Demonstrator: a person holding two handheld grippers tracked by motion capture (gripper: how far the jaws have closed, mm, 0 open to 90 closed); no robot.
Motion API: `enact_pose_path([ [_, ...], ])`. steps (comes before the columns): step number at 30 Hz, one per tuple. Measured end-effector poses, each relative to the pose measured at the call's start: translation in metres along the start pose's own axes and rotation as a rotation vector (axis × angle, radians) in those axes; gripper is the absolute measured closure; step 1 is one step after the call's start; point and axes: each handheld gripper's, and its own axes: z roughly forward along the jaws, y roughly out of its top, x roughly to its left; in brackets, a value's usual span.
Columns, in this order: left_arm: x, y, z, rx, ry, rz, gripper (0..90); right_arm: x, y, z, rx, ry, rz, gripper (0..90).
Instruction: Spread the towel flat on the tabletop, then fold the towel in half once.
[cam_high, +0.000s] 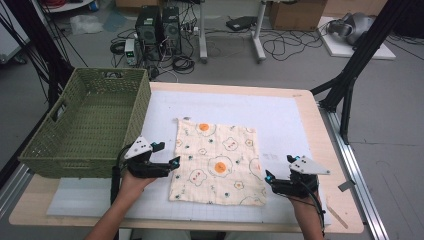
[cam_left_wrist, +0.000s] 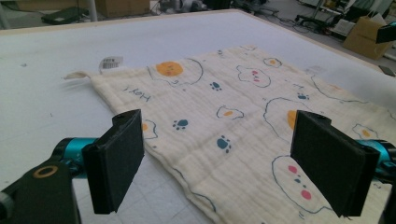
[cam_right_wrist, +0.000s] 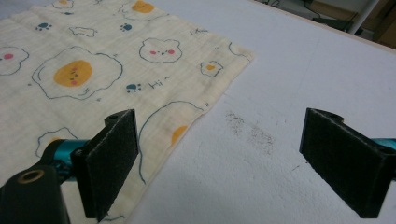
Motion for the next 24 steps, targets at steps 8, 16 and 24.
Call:
enact_pose_path([
  [8,0.0023,-0.0001,-0.0015,0.000,0.011,0.007,17.9,-0.0013,0.0000,-0.0004,-0.008,0.018,0.027,11.1],
  [16,0.0020,-0.0003,0.0001,0.007,0.011,0.012,18.0,-0.0026,0.0003,-0.0041,-0.012,0.010,0.035,11.1],
  [24,0.0037,-0.0008,0.0004,0.012,0.018,0.006,18.0,-0.0018,-0.0005,-0.0030,-0.013,0.010,0.021,11.1],
])
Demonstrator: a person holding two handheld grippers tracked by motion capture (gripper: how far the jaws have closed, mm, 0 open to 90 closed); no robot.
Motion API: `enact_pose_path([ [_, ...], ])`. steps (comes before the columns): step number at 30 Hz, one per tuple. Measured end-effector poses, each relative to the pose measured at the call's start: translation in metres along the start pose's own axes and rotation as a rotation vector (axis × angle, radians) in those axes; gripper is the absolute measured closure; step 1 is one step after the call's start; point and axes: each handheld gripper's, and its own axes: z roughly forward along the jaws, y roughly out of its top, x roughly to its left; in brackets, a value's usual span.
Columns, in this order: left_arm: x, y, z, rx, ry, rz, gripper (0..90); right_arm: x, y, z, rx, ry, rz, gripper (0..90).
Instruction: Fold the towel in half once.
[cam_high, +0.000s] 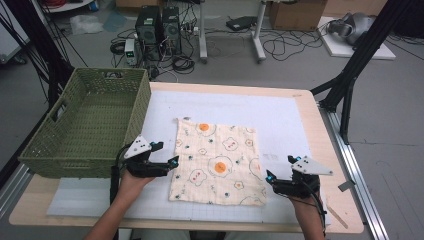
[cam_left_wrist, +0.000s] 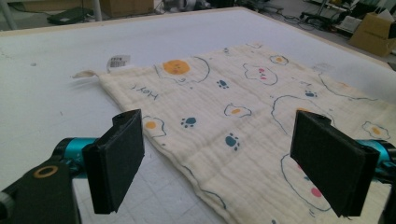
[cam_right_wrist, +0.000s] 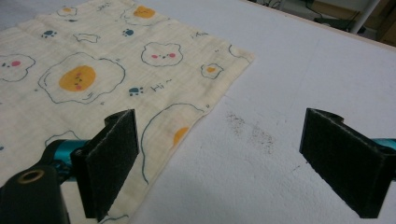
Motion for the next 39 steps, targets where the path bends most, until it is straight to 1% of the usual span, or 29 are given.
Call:
enact_pose_path([
  [4,0.002,-0.001,-0.001,0.007,0.009,-0.004,18.0,-0.001,-0.002,0.000,0.006,0.000,0.012,11.1],
  [7,0.003,-0.001,-0.001,0.006,0.016,-0.013,18.0,-0.002,-0.002,-0.002,-0.004,-0.003,0.020,11.1],
  [9,0.004,0.000,0.001,0.015,0.010,-0.037,18.0,-0.002,-0.002,-0.003,-0.004,-0.004,0.016,11.1],
  [10,0.005,0.000,0.002,0.019,0.017,-0.048,18.0,-0.002,-0.003,-0.002,-0.002,-0.003,0.015,11.1],
  [14,0.007,0.004,0.005,0.029,0.027,-0.046,18.0,-0.002,-0.005,-0.003,-0.002,0.002,0.023,11.1],
  [16,0.009,0.008,0.008,0.024,0.030,-0.057,18.4,-0.004,-0.005,-0.004,-0.001,0.000,0.025,11.1],
  [17,0.010,0.009,0.009,0.022,0.030,-0.070,18.4,-0.004,-0.005,-0.004,-0.002,-0.001,0.029,11.1],
  [19,0.013,0.013,0.014,0.026,0.019,-0.097,18.3,-0.005,-0.006,-0.005,-0.004,0.000,0.026,11.1],
  [20,0.014,0.015,0.016,0.037,0.018,-0.088,18.3,-0.005,-0.005,-0.005,-0.004,0.000,0.028,11.1],
  [21,0.015,0.018,0.020,0.047,0.028,-0.074,18.3,-0.005,-0.005,-0.005,-0.005,0.001,0.028,11.1],
  [23,0.018,0.023,0.025,0.054,0.034,-0.065,18.1,-0.005,-0.005,-0.004,-0.003,0.003,0.031,11.1],
  [25,0.021,0.029,0.032,0.057,0.042,-0.068,18.2,-0.004,-0.005,-0.003,0.000,0.007,0.026,11.1],
  [26,0.023,0.032,0.036,0.062,0.048,-0.077,18.2,-0.004,-0.005,-0.002,0.004,0.010,0.027,11.1],
  [28,0.026,0.036,0.043,0.065,0.073,-0.077,19.9,-0.004,-0.006,-0.001,0.007,0.013,0.026,11.1],
  [29,0.028,0.036,0.047,0.059,0.079,-0.091,22.9,-0.004,-0.006,-0.001,0.009,0.015,0.029,11.1],
  [30,0.029,0.036,0.050,0.076,0.082,-0.092,25.9,-0.004,-0.006,-0.001,0.009,0.016,0.030,11.1],
  [31,0.031,0.035,0.055,0.087,0.090,-0.096,26.1,-0.004,-0.006,0.000,0.009,0.016,0.028,11.1],
  [34,0.033,0.035,0.062,0.107,0.094,-0.092,27.4,-0.005,-0.006,0.000,0.012,0.022,0.028,11.2],
  [37,0.033,0.035,0.070,0.112,0.098,-0.095,27.2,-0.006,-0.007,0.000,0.013,0.025,0.034,11.2],
  [38,0.033,0.035,0.073,0.124,0.104,-0.097,27.0,-0.006,-0.007,0.001,0.016,0.024,0.036,11.2],
  [39,0.034,0.034,0.077,0.123,0.111,-0.102,26.7,-0.006,-0.008,0.001,0.016,0.024,0.033,11.2],
])
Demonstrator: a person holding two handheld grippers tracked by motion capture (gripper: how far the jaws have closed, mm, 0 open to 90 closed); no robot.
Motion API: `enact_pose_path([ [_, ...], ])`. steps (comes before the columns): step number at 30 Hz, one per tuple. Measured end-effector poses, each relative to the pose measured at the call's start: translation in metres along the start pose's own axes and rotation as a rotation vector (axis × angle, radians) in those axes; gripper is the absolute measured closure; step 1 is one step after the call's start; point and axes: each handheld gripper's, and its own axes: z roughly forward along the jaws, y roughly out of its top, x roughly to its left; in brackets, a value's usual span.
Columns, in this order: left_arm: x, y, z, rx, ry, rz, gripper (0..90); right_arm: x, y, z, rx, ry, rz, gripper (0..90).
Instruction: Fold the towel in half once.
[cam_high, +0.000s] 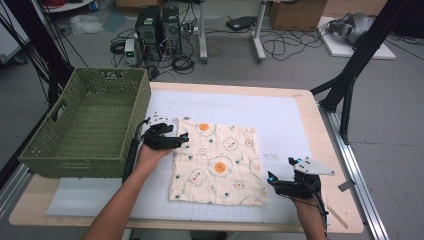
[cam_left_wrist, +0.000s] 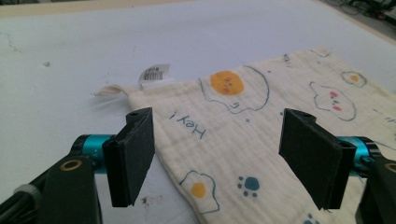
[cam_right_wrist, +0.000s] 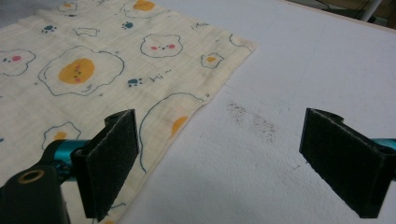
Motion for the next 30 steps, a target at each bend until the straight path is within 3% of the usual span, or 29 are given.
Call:
enact_pose_path([
  [7,0.008,0.001,0.019,0.054,0.062,-0.012,33.9,0.001,0.000,0.001,0.007,0.005,-0.001,11.2],
  [10,0.010,0.005,0.025,0.072,0.078,0.017,37.6,0.001,-0.001,0.002,0.008,0.003,0.000,11.2],
  [14,0.017,-0.003,0.034,0.130,0.106,-0.007,41.9,0.000,-0.001,0.003,0.011,0.001,0.002,11.2],
  [15,0.017,-0.003,0.034,0.121,0.112,-0.007,42.8,0.001,-0.001,0.003,0.011,0.002,0.005,11.2],
  [17,0.015,-0.002,0.034,0.112,0.109,0.013,44.3,0.001,-0.001,0.003,0.010,0.002,0.005,11.2],
  [20,0.011,-0.003,0.036,0.137,0.119,0.063,47.7,0.001,-0.001,0.004,0.014,0.005,0.003,11.2],
  [23,0.006,-0.004,0.037,0.145,0.129,0.112,54.7,0.002,-0.001,0.005,0.018,0.007,0.000,11.2],
  [25,0.003,-0.004,0.037,0.148,0.113,0.152,64.0,0.002,0.000,0.006,0.018,0.010,0.003,11.2],
  [30,0.001,-0.004,0.036,0.149,0.066,0.150,84.4,0.002,0.003,0.011,0.028,0.003,-0.001,11.1],
])
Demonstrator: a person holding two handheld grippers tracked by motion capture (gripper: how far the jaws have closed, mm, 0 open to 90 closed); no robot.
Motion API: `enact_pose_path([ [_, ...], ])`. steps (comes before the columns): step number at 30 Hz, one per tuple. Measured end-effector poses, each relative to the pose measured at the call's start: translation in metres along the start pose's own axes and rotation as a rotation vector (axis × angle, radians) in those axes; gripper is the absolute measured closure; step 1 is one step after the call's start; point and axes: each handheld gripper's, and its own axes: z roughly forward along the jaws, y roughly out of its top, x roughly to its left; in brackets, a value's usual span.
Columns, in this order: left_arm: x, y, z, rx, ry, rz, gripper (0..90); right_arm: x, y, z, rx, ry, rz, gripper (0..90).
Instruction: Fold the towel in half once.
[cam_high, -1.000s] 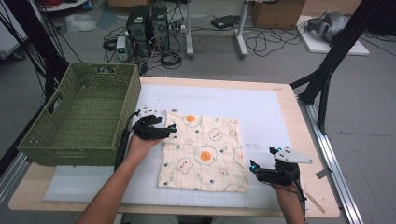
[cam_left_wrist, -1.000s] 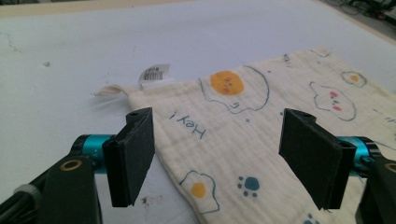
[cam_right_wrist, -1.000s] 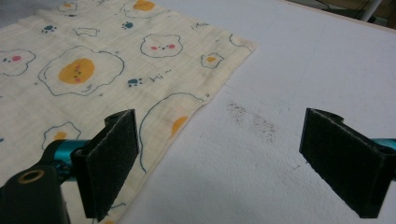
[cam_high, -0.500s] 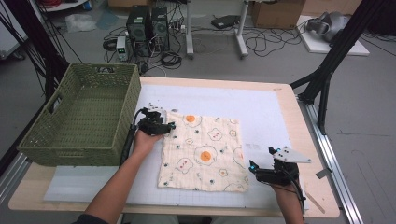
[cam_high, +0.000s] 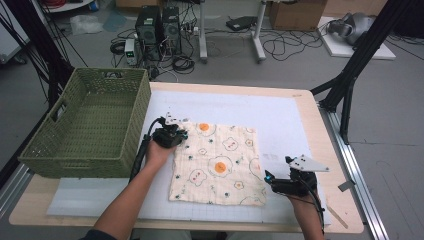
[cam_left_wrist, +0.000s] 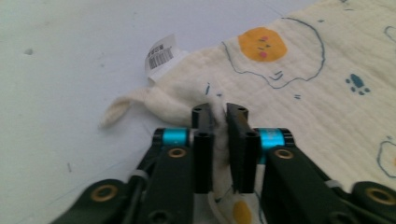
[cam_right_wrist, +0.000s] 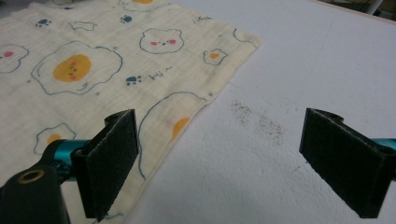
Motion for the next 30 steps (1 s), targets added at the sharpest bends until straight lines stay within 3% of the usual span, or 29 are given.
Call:
enact_pose_path([
  [2,0.002,0.000,-0.001,-0.010,-0.008,-0.040,85.5,-0.001,0.003,0.004,0.001,0.005,0.012,11.1],
  [5,0.008,-0.002,-0.004,-0.053,-0.035,-0.149,85.5,-0.001,0.010,0.015,0.008,0.020,0.022,11.1],
  [8,0.010,-0.001,-0.008,-0.067,-0.038,-0.128,85.5,-0.004,0.019,0.032,0.036,0.032,0.011,11.1],
  [12,0.010,0.001,-0.011,-0.097,-0.049,-0.140,85.3,-0.012,0.032,0.057,0.065,0.043,0.037,11.1],
  [20,0.011,0.000,-0.012,-0.102,-0.051,-0.143,85.2,-0.027,0.049,0.109,0.171,0.032,0.074,11.3],
  [25,0.012,0.000,-0.013,-0.103,-0.054,-0.134,85.3,-0.026,0.052,0.129,0.205,0.053,0.075,26.4],
  [27,0.013,0.000,-0.013,-0.104,-0.051,-0.135,85.3,-0.024,0.054,0.133,0.199,0.039,0.071,31.1],
  [30,0.014,-0.001,-0.013,-0.108,-0.053,-0.131,85.3,-0.022,0.057,0.135,0.198,0.045,0.049,47.9],
])
